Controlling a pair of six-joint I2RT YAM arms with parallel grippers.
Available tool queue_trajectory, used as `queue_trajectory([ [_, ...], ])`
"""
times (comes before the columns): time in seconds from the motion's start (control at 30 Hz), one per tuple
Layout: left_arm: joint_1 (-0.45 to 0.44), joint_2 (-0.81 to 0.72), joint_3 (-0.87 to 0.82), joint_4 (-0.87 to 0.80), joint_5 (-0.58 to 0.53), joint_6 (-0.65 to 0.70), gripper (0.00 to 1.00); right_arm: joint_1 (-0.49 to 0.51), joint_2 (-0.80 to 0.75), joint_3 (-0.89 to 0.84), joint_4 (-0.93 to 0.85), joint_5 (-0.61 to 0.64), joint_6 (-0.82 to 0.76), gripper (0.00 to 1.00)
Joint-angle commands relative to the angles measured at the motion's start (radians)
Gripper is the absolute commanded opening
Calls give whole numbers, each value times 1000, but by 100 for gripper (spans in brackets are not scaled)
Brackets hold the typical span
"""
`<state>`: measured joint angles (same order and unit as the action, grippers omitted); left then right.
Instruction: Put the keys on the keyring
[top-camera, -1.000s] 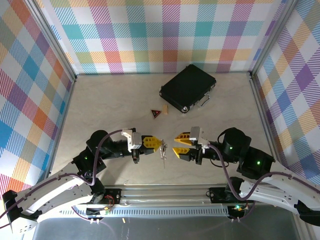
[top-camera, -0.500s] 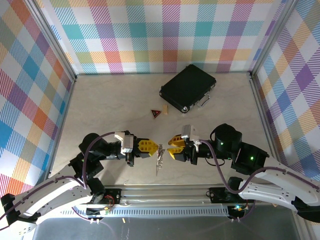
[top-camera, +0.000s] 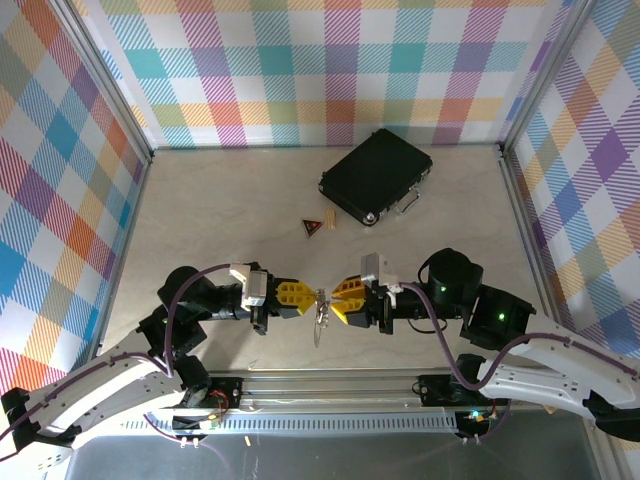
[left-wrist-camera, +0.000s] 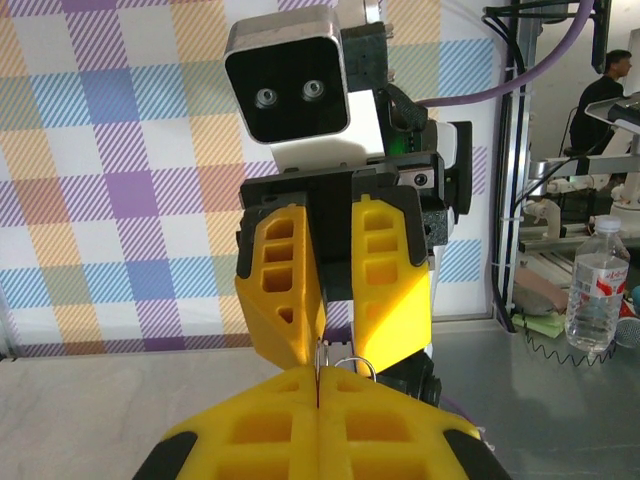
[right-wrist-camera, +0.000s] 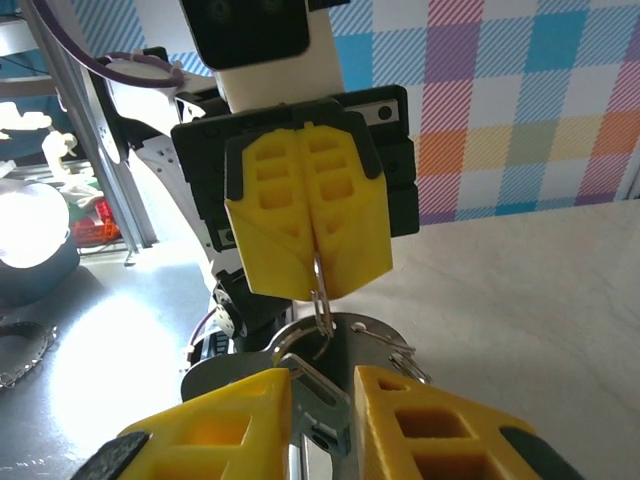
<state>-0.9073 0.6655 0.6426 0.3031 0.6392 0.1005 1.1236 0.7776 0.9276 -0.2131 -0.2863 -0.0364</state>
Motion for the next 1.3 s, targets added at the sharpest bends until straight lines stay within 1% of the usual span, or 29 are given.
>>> queue_trajectory([
  [0.0,5,-21,-11,3,25,1,0,15,6,7,52,-22,5,22],
  [0.17,6,-30,-18,1,25,-2,0,28,28,7,61,-13,1,21],
  [0.7,6,-38,-25,-16,35,1,0,54,83,22,90,4,-6,20],
  [1.0,5,-49,-26,-38,30,10,0,64,66,22,93,46,-16,22],
  [1.1,5,-52,-25,-42,28,11,0,65,62,17,94,52,-16,20],
  [1.27,5,-52,-23,-43,30,11,0,68,72,17,88,62,-17,13],
])
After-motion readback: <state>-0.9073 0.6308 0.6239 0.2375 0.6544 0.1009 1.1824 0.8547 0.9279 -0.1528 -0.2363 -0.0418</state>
